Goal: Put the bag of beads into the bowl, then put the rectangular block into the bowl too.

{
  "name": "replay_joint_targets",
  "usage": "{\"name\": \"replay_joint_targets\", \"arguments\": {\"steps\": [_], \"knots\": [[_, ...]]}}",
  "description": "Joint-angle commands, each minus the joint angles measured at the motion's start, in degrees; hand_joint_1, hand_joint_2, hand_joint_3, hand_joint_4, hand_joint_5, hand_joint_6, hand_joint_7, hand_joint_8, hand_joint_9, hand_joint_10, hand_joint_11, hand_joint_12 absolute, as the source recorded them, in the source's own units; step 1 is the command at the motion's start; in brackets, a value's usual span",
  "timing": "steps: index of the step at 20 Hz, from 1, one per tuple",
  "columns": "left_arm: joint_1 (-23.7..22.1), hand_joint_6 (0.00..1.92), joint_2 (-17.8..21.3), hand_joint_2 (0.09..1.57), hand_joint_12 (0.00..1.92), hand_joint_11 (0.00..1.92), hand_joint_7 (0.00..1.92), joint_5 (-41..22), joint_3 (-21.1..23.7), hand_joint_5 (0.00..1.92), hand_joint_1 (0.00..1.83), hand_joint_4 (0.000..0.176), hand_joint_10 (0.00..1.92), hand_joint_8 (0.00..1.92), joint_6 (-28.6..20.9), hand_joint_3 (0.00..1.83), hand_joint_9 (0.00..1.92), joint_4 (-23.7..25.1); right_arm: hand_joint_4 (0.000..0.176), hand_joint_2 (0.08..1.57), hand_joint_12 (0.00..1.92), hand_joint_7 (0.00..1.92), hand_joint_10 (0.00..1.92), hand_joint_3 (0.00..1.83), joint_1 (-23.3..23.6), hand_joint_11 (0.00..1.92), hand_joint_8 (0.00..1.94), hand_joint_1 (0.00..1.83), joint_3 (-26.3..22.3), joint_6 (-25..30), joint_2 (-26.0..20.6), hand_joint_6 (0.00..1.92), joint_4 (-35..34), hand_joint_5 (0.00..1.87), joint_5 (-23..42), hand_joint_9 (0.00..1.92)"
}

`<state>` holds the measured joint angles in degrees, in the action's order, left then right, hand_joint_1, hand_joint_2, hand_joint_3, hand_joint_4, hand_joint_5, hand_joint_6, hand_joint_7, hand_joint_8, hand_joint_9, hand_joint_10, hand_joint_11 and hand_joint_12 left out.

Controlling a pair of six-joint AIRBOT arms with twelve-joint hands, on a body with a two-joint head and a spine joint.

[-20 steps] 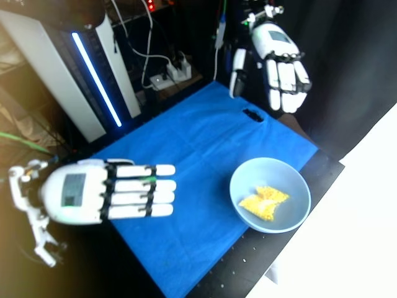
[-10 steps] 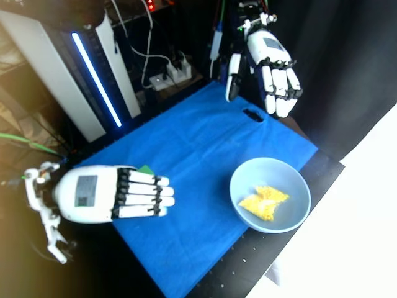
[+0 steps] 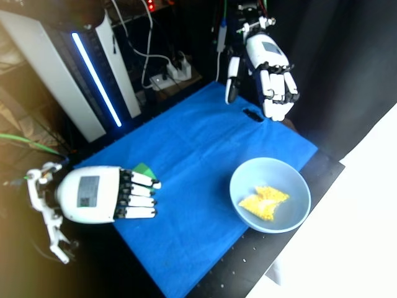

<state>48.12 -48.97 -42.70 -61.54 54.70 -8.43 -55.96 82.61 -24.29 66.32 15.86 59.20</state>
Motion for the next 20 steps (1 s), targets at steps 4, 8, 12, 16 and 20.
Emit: {"name": "replay_joint_targets", "arguments": {"steps": [4, 8, 12, 16, 20], "knots": [[-0.35, 0.00, -0.28, 0.96, 0.98, 0.00, 0.30, -6.62, -0.34, 0.19, 0.92, 0.118, 0.00, 0.00, -0.09, 0.00, 0.34, -0.54, 0.000, 1.08, 1.74, 1.06, 1.41, 0.00, 1.79, 0.82, 1.08, 1.16, 0.74, -0.10, 0.10, 0.84, -3.14, 1.06, 6.13, 0.99], [-0.30, 0.00, -0.42, 0.95, 1.04, 0.00, 0.31, -6.51, -0.38, 0.20, 0.86, 0.115, 0.01, 0.00, -0.15, 0.00, 0.37, -0.54, 0.000, 1.09, 1.49, 1.38, 0.94, 0.00, 3.95, 0.99, 0.35, 1.16, 1.70, -0.10, 0.11, 0.89, -3.38, 1.03, 6.12, 1.24], [-0.25, 0.00, -0.61, 0.95, 0.98, 0.00, 0.31, -6.41, -0.43, 0.19, 0.82, 0.133, 0.00, 0.00, -0.17, 0.00, 0.36, -0.54, 0.000, 1.10, 1.53, 1.44, 0.97, 0.00, 6.82, 0.96, 0.12, 1.16, 2.45, -0.10, 0.12, 0.90, -3.57, 1.03, 6.17, 1.20], [-0.25, 0.00, -0.88, 0.95, 0.89, 0.00, 0.29, -6.79, -0.43, 0.19, 0.80, 0.136, 0.00, 0.00, -0.36, 0.00, 0.34, -0.54, 0.000, 1.10, 1.79, 1.18, 1.40, 0.00, 13.66, 0.77, 0.74, 1.16, 6.42, -0.10, 3.14, 0.92, -3.56, 1.01, 6.24, 1.00], [-0.26, 0.00, -1.54, 0.94, 0.89, 0.00, 0.30, -7.17, -0.50, 0.18, 0.80, 0.143, 0.00, 0.00, -0.83, 0.00, 0.33, -0.20, 0.000, 1.10, 1.45, 1.31, 1.04, 0.00, 23.72, 0.92, 0.33, 1.13, 14.69, -0.10, 10.66, 0.89, -1.70, 1.03, 2.62, 1.12]]}}
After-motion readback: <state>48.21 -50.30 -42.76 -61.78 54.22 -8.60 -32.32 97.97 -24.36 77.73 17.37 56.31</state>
